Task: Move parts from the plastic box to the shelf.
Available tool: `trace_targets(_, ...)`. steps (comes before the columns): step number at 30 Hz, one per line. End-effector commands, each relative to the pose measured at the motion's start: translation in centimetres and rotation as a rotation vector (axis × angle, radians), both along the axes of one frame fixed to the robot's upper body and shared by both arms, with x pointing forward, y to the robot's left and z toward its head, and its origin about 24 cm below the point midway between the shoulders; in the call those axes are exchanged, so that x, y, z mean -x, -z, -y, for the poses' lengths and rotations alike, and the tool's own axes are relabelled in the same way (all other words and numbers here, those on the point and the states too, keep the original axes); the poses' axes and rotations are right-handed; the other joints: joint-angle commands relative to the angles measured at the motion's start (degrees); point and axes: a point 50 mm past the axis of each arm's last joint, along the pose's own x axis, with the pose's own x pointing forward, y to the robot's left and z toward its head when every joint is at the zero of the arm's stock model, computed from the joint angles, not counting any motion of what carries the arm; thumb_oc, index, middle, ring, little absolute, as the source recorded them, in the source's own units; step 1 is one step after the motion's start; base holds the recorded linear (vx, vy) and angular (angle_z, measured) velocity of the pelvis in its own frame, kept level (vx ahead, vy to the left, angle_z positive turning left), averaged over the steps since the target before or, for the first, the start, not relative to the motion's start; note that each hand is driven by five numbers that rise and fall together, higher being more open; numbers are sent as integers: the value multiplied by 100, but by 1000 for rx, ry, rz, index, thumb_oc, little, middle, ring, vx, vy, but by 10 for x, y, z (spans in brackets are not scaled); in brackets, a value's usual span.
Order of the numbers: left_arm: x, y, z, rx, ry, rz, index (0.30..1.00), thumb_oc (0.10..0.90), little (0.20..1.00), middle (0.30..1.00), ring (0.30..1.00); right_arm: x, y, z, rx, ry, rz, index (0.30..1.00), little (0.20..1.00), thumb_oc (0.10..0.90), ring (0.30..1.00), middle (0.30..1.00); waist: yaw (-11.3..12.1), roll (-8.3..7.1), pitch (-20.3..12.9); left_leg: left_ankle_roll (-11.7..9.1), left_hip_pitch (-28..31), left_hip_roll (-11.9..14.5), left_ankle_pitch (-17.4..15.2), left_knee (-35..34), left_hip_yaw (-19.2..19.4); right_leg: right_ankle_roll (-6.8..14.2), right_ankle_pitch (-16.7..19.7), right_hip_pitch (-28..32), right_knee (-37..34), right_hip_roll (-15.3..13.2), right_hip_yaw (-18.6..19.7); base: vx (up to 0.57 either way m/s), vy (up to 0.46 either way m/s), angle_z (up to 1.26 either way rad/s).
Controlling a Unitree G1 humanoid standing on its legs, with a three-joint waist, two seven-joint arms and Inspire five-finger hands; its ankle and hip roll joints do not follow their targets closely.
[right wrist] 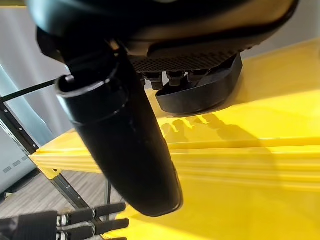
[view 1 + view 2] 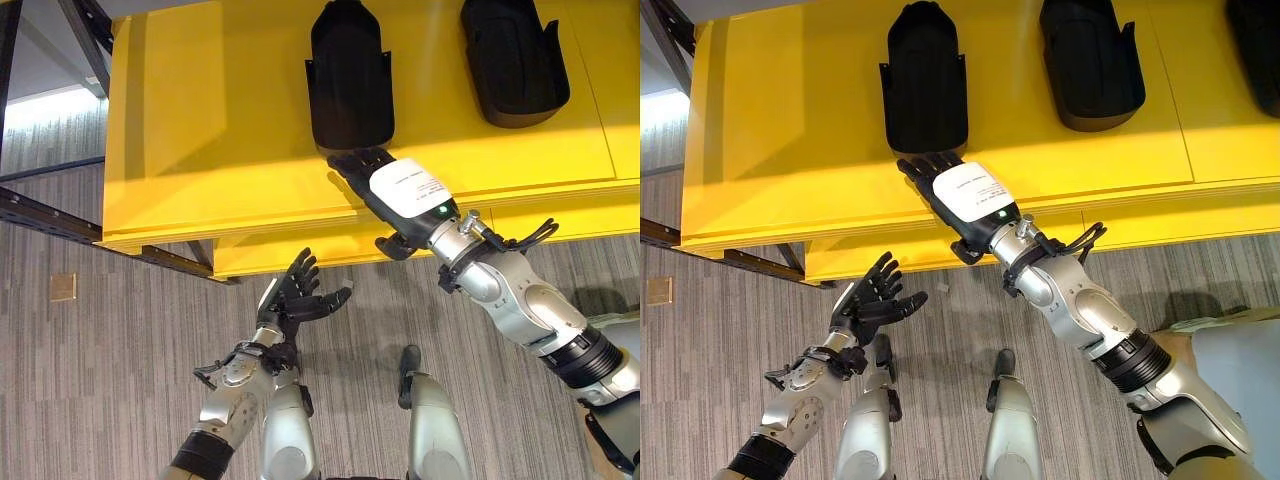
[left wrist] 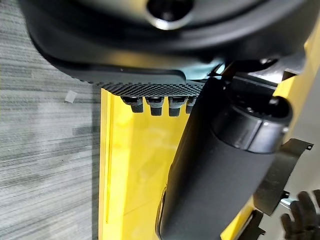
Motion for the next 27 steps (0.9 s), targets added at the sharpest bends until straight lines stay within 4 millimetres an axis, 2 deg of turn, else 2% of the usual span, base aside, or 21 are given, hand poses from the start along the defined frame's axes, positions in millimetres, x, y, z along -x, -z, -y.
trace_targets(1, -6, -30, 5, 16, 9, 186, 1000, 900, 1000, 1000, 1000, 5, -58, -25, -104, -123, 258, 1000, 1000, 900, 1000, 1000, 25, -321, -232, -383, 419, 17, -863, 326, -33, -388, -72, 313, -640, 643, 16, -38, -13, -1)
trace_targets(7, 13, -51, -8, 48, 48, 204, 1000, 900, 1000, 1000, 1000, 10, -63, -18, -61, -73, 246, 1000, 1000, 900, 1000, 1000, 133, -134, -139, -384, 498, -79, -817, 231, -98, -383, -82, 408, -709, 578, -36, -12, 58, -1)
trace_targets(11, 19, -59, -15, 65, 51, 199, 1000, 900, 1000, 1000, 1000, 14, -64, -16, -41, -55, 239, 1000, 1000, 900, 1000, 1000, 152, -78, -138, -368, 542, -118, -816, 194, -101, -405, -112, 420, -688, 548, -27, 14, 72, -2)
trace_targets(27, 28, -64, -25, 94, 50, 198, 1000, 900, 1000, 1000, 1000, 20, -70, -4, -44, 12, 252, 1000, 1000, 900, 1000, 1000, 191, -35, -174, -358, 647, -180, -805, 91, -76, -417, -100, 447, -698, 479, -88, 6, 25, 0)
